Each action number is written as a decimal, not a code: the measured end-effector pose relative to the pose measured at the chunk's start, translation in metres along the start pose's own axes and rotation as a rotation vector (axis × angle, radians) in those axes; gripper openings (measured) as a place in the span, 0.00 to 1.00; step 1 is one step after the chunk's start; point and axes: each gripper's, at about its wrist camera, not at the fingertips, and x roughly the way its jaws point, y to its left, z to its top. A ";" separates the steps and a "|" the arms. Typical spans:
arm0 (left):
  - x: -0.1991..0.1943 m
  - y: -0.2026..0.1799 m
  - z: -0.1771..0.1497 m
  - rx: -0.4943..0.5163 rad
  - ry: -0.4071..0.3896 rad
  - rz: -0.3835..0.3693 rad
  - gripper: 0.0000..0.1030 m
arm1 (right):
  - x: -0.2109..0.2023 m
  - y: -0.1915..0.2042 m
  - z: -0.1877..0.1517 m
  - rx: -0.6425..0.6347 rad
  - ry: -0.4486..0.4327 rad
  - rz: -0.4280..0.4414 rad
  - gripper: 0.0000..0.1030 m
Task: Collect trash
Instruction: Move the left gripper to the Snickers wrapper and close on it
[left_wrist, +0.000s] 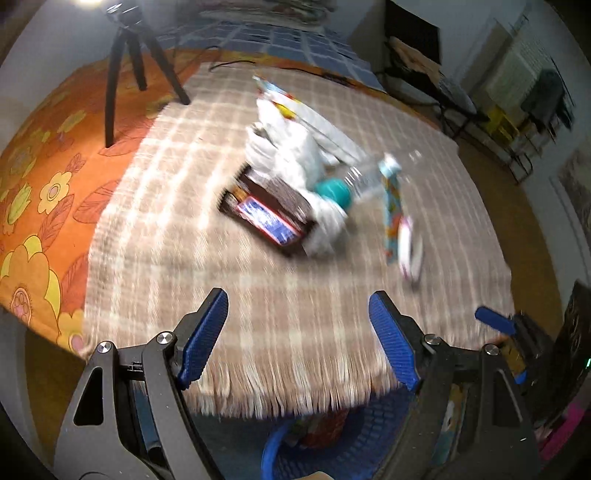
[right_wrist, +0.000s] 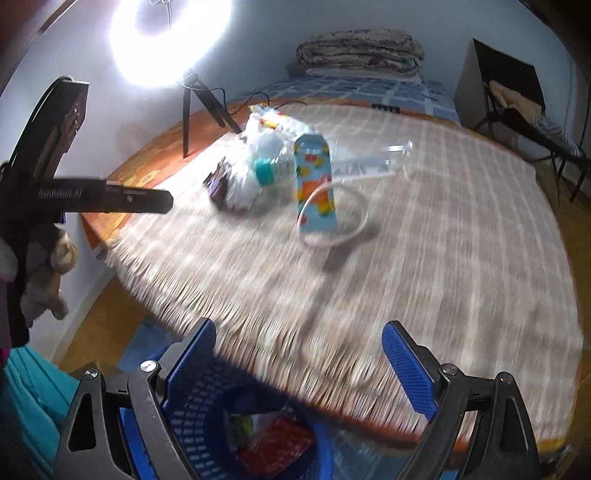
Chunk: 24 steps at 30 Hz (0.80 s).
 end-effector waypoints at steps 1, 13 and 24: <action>0.002 0.004 0.007 -0.024 0.001 -0.006 0.79 | 0.001 -0.001 0.004 -0.005 -0.002 -0.004 0.90; 0.046 0.032 0.058 -0.189 0.022 -0.001 0.79 | 0.040 -0.025 0.052 0.053 0.012 0.012 0.90; 0.071 0.038 0.078 -0.199 0.022 0.080 0.75 | 0.058 -0.022 0.069 0.020 0.020 -0.011 0.89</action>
